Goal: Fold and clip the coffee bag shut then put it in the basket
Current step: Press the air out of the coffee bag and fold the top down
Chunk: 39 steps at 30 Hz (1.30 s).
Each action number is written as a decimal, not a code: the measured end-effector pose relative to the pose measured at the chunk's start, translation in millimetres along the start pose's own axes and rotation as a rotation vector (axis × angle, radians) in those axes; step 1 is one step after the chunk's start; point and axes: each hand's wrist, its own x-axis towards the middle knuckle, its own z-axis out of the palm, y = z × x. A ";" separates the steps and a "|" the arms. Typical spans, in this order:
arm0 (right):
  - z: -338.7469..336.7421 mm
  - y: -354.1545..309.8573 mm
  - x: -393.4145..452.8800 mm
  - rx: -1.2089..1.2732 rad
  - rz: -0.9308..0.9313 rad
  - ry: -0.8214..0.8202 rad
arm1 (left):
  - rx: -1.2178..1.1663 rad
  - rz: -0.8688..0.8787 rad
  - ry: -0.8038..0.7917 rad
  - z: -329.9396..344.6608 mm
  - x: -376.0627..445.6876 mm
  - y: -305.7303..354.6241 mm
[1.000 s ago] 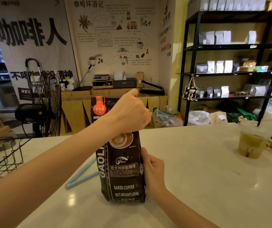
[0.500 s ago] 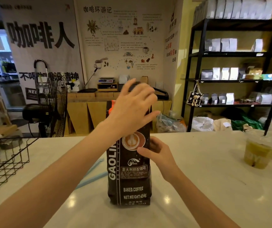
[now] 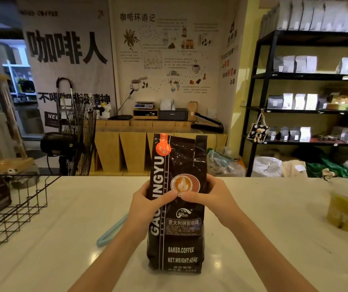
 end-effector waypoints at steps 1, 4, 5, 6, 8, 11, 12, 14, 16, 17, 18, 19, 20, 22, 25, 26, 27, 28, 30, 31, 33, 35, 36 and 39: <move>-1.5 -0.6 0.4 -0.012 -0.006 0.003 | -0.005 -0.006 0.010 -0.2 0.7 0.1; -4.4 -3.1 2.3 -0.012 -0.011 0.014 | -0.005 -0.035 0.029 -2.3 1.0 0.8; -5.0 -3.0 3.1 -0.001 -0.009 0.015 | -0.002 -0.038 0.024 -2.7 0.5 1.2; -5.1 -3.2 3.4 0.006 -0.006 0.012 | -0.001 -0.036 0.016 -3.3 0.2 1.6; -4.7 -3.1 3.5 0.006 0.006 0.011 | 0.002 -0.026 0.002 -4.7 0.2 2.0; -4.3 -4.6 1.9 0.005 0.010 0.010 | 0.046 0.015 -0.031 -5.9 0.7 3.6; -4.6 -5.6 0.9 0.015 0.012 0.001 | 0.071 0.035 -0.042 -6.3 0.4 5.6; -5.4 -9.0 -0.7 0.070 0.021 -0.025 | 0.087 0.084 -0.063 -7.1 0.4 11.4; -6.5 -12.1 -0.3 0.093 0.016 -0.031 | 0.053 0.140 -0.051 -6.9 1.9 18.2; -6.4 -12.7 0.4 0.093 0.008 -0.024 | 0.035 0.163 -0.029 -6.7 3.2 20.1; -6.0 -13.0 0.8 0.092 -0.003 -0.014 | 0.020 0.175 -0.007 -6.3 4.1 21.2; -5.5 -12.7 1.5 0.094 -0.014 -0.001 | 0.010 0.180 0.009 -5.9 4.8 21.9; -5.1 -12.4 2.0 0.099 -0.024 0.013 | 0.002 0.180 0.017 -5.6 5.0 22.6; -4.9 -10.1 3.7 0.112 -0.031 0.037 | 0.000 0.175 0.011 -6.6 6.1 22.6; -3.6 -7.8 6.6 0.141 -0.021 0.058 | -0.009 0.185 0.001 -9.1 6.8 23.8; -3.3 -7.4 7.0 0.144 -0.019 0.059 | -0.008 0.195 0.007 -9.2 6.6 23.9; -3.5 -7.1 6.5 0.143 -0.021 0.055 | -0.004 0.208 0.017 -9.0 5.9 23.6; -3.5 -7.9 5.5 0.141 -0.024 0.049 | 0.005 0.231 0.023 -8.7 5.3 23.2; -3.1 -11.1 2.6 0.133 -0.043 0.041 | 0.026 0.278 0.003 -8.7 4.9 23.3; -3.3 -13.1 1.7 0.131 -0.068 0.043 | 0.032 0.297 -0.007 -8.8 5.5 24.1; -3.7 -18.5 -0.5 0.150 -0.156 0.070 | 0.036 0.330 -0.010 -7.8 6.4 26.6; -5.5 -20.8 -1.6 0.133 -0.270 0.144 | 0.027 0.370 -0.005 -4.9 7.4 28.2; -6.2 -21.5 -1.7 0.121 -0.320 0.168 | 0.028 0.385 -0.003 -3.6 8.0 29.1; -8.1 -24.9 -2.0 0.025 -0.405 0.187 | 0.048 0.391 0.001 -3.4 11.1 30.7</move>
